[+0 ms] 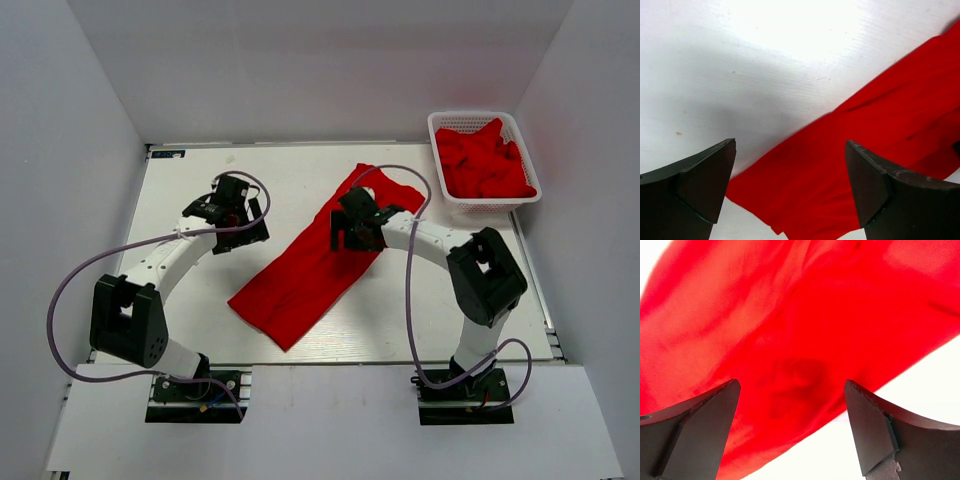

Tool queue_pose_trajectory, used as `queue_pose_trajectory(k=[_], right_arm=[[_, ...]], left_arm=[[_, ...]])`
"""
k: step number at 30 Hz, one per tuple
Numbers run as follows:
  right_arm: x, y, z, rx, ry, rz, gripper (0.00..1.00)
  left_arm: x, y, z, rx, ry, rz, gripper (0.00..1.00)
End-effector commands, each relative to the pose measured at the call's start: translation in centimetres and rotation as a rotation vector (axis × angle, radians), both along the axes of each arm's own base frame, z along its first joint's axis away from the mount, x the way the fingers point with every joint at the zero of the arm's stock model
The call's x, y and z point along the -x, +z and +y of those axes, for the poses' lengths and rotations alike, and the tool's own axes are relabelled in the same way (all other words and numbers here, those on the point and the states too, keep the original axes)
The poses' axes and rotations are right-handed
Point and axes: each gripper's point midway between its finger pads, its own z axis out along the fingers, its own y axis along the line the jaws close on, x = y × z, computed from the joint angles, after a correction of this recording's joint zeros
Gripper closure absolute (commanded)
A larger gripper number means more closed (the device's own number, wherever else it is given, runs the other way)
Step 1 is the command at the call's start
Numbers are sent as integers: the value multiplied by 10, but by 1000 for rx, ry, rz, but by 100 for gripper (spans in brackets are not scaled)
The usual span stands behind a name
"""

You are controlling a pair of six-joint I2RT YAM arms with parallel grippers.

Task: Fold and stack the t-shirts
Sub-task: Rotate the tshirt 90 degrees

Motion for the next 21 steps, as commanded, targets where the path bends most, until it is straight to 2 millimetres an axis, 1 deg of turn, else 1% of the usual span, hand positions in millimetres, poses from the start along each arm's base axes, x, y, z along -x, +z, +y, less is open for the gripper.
queue_pose_trajectory(k=[1,2,3,4,5,6,7,8,9,10,11,12,13,14,16,17,18,19,21], right_arm=[[-33,36,-4,-16,-147,-126,10],[-32,35,-10,17,-170,-110,10],[-37,36,-12,24,-185,-114,10],[-38,31,-18,40,-221,-104,10],[-44,33,-18,21,-236,-121,10],[-43,30,-21,30,-242,-109,10],[-47,31,-23,31,-253,-119,10],[-55,32,-29,25,-279,-124,10],[-60,31,-32,28,-292,-126,10],[-66,33,-32,18,-298,-125,10],[-74,30,-39,17,-319,-120,10],[-79,26,-41,18,-313,-117,10],[-87,29,-41,-6,-315,-114,10],[-91,21,-49,1,-326,-95,10],[-100,20,-55,-12,-338,-98,10],[-101,16,-56,-15,-321,-92,10],[-112,21,-61,-39,-332,-118,10],[-115,22,-61,-42,-324,-123,10],[-122,11,-67,-17,-304,-110,10]], left_arm=[[-19,19,-8,36,-57,-123,0],[-25,19,-12,38,-94,-142,0],[-27,18,-15,43,-116,-143,0],[-26,11,-17,43,-130,-133,0],[-26,0,-22,41,-144,-122,0],[-26,-5,-23,42,-157,-117,0],[-20,-12,-39,98,-218,-90,0],[-14,-23,-53,161,-281,-65,0],[-12,-28,-57,162,-292,-67,0],[2,-45,-62,197,-318,-18,0],[7,-51,-67,203,-326,-13,0],[10,-54,-73,229,-319,-14,0],[24,-69,-78,222,-342,20,0],[29,-73,-81,220,-357,26,0],[49,-90,-85,202,-379,78,0],[54,-96,-85,191,-371,97,0],[65,-106,-81,170,-373,136,0],[72,-109,-84,165,-390,148,0],[86,-119,-81,148,-390,186,0]])
